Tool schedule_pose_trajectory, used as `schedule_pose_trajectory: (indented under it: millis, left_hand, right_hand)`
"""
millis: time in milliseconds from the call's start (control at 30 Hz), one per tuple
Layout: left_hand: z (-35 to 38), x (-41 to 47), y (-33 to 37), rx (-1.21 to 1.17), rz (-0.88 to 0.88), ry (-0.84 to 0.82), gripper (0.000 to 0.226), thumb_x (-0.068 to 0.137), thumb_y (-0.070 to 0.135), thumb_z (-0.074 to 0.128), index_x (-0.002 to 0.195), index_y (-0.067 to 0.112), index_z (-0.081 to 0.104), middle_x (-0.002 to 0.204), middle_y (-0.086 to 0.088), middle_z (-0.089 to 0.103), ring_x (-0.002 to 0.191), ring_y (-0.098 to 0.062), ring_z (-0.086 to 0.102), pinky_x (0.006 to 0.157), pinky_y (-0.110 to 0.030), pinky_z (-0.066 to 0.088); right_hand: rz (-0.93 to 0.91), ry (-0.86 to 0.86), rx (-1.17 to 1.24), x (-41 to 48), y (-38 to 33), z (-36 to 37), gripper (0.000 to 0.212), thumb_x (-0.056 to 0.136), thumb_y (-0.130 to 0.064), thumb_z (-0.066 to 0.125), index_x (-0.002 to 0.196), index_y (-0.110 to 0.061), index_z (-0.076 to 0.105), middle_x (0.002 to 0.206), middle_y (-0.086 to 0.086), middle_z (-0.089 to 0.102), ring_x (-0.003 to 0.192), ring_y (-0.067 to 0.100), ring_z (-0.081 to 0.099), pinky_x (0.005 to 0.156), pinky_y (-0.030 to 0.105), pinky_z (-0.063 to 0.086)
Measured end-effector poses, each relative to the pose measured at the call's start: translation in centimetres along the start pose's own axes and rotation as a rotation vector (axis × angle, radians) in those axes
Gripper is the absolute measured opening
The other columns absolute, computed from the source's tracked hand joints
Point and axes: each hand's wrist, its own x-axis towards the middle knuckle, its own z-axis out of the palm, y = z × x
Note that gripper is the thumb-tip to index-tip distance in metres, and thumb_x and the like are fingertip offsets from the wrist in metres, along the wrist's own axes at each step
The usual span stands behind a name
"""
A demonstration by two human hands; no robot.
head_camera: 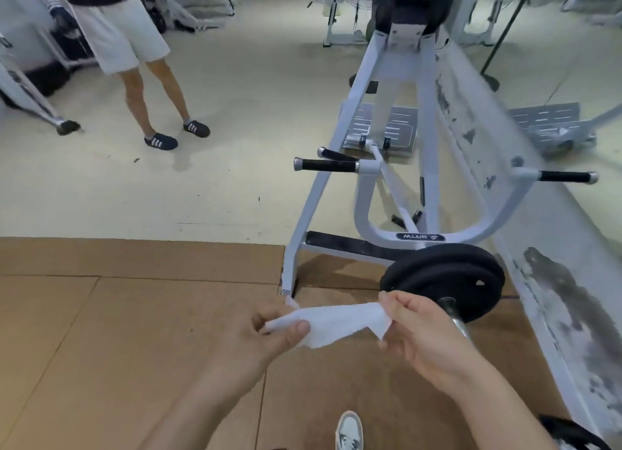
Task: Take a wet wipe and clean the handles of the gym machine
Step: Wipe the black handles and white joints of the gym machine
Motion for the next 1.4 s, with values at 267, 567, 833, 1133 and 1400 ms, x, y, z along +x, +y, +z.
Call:
schedule_pose_trajectory:
  millis: [267, 567, 833, 1133, 1400]
  left_hand:
    - [0.8, 10.8, 1.3, -0.416, -0.247, 0.176, 0.028, 0.073, 0.043, 0.066, 0.069, 0.017, 0.075, 0.073, 0.000, 0.072, 0.071, -0.012, 0.067, 0.072, -0.024, 0.051]
    - [-6.0, 26.0, 4.2, -0.654, -0.188, 0.011, 0.032, 0.066, 0.021, 0.074, 0.093, 0.005, 0.067, 0.076, -0.012, 0.063, 0.053, -0.012, 0.052, 0.045, -0.017, 0.045]
    - [-9.6, 38.1, 8.0, -0.269, -0.121, -0.204, 0.029, 0.086, 0.040, 0.059, 0.083, 0.014, 0.072, 0.062, -0.007, 0.063, 0.048, -0.014, 0.046, 0.047, -0.022, 0.036]
    - [-8.8, 47.6, 7.3, -0.141, -0.190, -0.117, 0.005, 0.089, 0.021, 0.063, 0.088, 0.016, 0.060, 0.061, -0.015, 0.064, 0.048, -0.018, 0.053, 0.049, -0.025, 0.042]
    - [-6.9, 52.8, 3.9, 0.200, -0.135, -0.030, 0.018, 0.086, 0.013, 0.065, 0.088, 0.029, 0.073, 0.077, 0.013, 0.072, 0.074, 0.003, 0.065, 0.069, -0.014, 0.048]
  right_hand:
    - [0.219, 0.167, 0.312, 9.8, -3.1, -1.4, 0.029, 0.080, -0.026, 0.066, 0.054, -0.014, 0.058, 0.055, 0.002, 0.046, 0.042, 0.009, 0.044, 0.037, 0.015, 0.037]
    - [0.056, 0.268, -0.426, 23.1, -8.0, 1.3, 0.027, 0.090, -0.012, 0.060, 0.104, -0.034, 0.066, 0.111, -0.011, 0.065, 0.099, 0.000, 0.060, 0.084, 0.028, 0.050]
    - [-0.045, 0.027, -0.295, 32.4, -14.2, 5.8, 0.016, 0.085, -0.018, 0.067, 0.092, -0.030, 0.074, 0.089, 0.001, 0.074, 0.083, 0.018, 0.064, 0.076, 0.037, 0.047]
    - [0.040, 0.076, 0.514, 41.4, -15.9, 4.2, 0.018, 0.083, -0.017, 0.067, 0.091, 0.000, 0.064, 0.114, 0.015, 0.068, 0.095, 0.032, 0.065, 0.080, 0.038, 0.055]
    - [0.009, 0.493, -0.310, 50.6, -14.9, 1.6, 0.014, 0.086, -0.013, 0.064, 0.096, -0.021, 0.068, 0.094, -0.003, 0.068, 0.083, 0.013, 0.063, 0.077, 0.025, 0.048]
